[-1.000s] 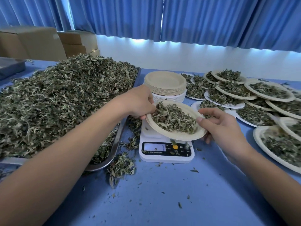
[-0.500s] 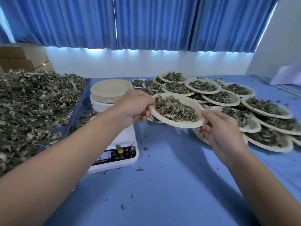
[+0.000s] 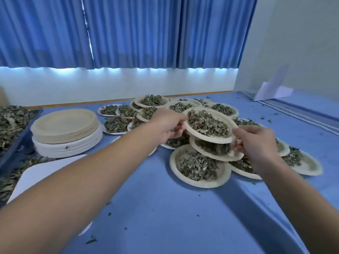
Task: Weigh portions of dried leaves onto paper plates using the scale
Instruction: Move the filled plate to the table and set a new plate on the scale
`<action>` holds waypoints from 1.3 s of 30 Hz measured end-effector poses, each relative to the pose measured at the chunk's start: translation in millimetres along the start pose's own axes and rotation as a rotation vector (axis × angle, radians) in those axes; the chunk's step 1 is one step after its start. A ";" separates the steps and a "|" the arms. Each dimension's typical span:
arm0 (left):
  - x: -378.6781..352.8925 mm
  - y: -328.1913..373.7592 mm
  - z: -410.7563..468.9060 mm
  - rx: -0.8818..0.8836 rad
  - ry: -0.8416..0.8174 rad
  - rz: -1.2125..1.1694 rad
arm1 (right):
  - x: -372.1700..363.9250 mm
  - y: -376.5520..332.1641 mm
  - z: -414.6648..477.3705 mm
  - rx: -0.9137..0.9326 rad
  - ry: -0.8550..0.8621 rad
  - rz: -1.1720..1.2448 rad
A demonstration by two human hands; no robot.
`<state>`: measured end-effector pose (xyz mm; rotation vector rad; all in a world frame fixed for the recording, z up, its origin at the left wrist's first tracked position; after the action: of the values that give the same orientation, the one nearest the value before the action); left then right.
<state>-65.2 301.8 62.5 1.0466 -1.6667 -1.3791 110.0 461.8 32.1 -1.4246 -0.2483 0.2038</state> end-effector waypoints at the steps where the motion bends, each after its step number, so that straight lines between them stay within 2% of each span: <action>1: -7.7 5.1 6.7 -0.011 -0.004 0.005 | -0.6 -3.9 16.5 0.015 0.021 -0.046; 10: -66.9 44.5 81.2 -0.069 -0.009 0.047 | -34.5 -32.2 135.0 0.186 0.147 -0.362; 16: -107.5 53.7 125.9 -0.079 -0.004 0.163 | -49.4 -25.0 187.3 0.164 0.227 -0.432; 19: -120.1 50.3 140.6 -0.068 -0.003 0.131 | -48.8 -17.9 205.1 0.158 0.282 -0.484; 24: -116.6 39.0 144.1 -0.064 -0.028 0.113 | -49.1 -1.5 210.4 0.110 0.225 -0.693; 27: -107.0 37.5 142.1 -0.085 -0.049 0.106 | -49.1 -1.2 208.8 0.178 0.232 -0.737; 29: -97.9 39.3 139.4 -0.115 -0.041 0.144 | -53.6 -12.1 200.4 0.298 0.243 -0.746; 32: -81.1 46.9 130.5 -0.181 -0.032 0.174 | -73.4 -35.7 174.5 0.474 0.177 -0.690; 39: -5.0 61.8 83.6 -0.384 -0.036 0.356 | -162.9 -87.0 53.8 0.783 -0.211 -0.554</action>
<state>-147.0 345.8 109.3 0.4832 -1.4476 -1.4057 -62.2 454.4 117.4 -0.5228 -0.6455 -0.0152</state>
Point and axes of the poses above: each hand's wrist, its own z-axis towards the middle knuckle, its own x-axis out of the back of the hand, y = z × x, the point moved 2 cm from there along z, towards the middle knuckle, and after that the axes turned 13 degrees about y, right-handed, at the moved point
